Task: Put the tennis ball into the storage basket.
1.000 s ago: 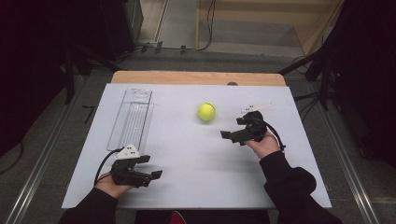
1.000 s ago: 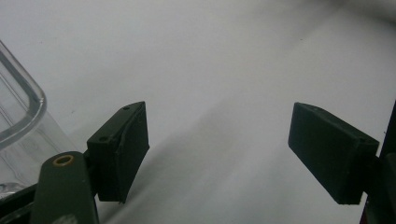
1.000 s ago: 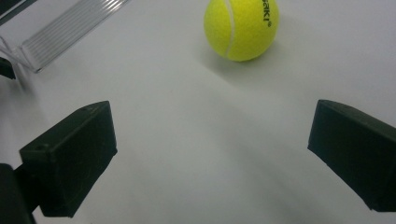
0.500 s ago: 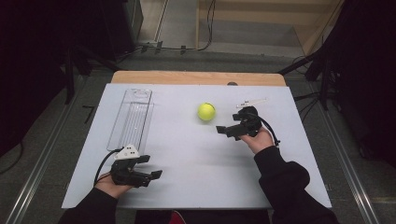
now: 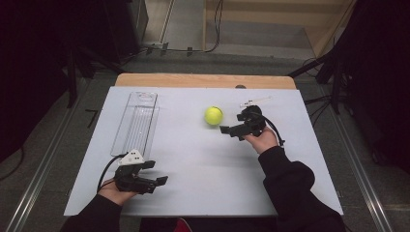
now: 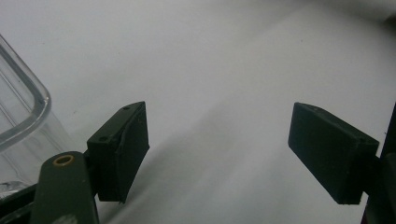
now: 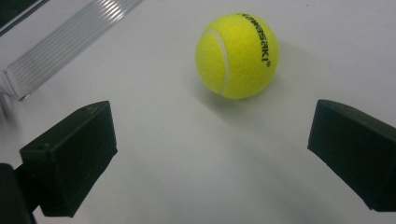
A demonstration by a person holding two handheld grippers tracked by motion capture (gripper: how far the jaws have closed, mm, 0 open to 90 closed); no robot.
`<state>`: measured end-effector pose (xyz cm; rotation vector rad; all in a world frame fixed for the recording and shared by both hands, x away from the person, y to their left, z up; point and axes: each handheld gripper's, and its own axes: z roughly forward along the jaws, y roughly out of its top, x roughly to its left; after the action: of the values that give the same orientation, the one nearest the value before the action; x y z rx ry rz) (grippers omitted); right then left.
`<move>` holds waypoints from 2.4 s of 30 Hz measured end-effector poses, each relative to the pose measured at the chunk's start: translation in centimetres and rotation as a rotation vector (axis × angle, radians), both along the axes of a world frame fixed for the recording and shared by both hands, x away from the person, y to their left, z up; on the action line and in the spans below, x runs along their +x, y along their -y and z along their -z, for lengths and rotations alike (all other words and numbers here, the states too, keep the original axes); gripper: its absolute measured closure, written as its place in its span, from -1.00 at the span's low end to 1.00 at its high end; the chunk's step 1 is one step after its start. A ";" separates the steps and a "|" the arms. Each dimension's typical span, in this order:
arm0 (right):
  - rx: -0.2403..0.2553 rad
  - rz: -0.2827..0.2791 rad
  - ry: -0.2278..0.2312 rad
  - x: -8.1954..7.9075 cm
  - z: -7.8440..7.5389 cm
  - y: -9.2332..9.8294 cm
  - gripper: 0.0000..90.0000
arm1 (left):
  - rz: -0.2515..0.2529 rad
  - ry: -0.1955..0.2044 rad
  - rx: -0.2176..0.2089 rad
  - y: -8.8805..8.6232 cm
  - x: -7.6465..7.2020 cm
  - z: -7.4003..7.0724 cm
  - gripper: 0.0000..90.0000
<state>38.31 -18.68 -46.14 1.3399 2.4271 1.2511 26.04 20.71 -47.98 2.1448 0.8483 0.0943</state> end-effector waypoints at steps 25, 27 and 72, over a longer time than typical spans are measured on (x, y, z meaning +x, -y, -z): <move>-0.008 -0.012 0.006 2.4 -0.2 -1.9 -1.00 | 0.004 -0.006 -0.004 0.0 0.0 0.1 -0.53; -0.010 -0.010 0.004 2.6 -0.4 -2.0 -1.00 | 0.004 -0.009 -0.003 0.0 0.1 0.1 -0.53; -0.075 -0.012 -0.019 7.7 -0.3 -5.5 -0.89 | 0.008 -0.010 -0.006 -0.1 0.0 0.1 -0.53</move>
<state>46.03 -13.20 -45.88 1.3259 2.4718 1.1424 26.06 20.82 -48.06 2.1443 0.8450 0.0768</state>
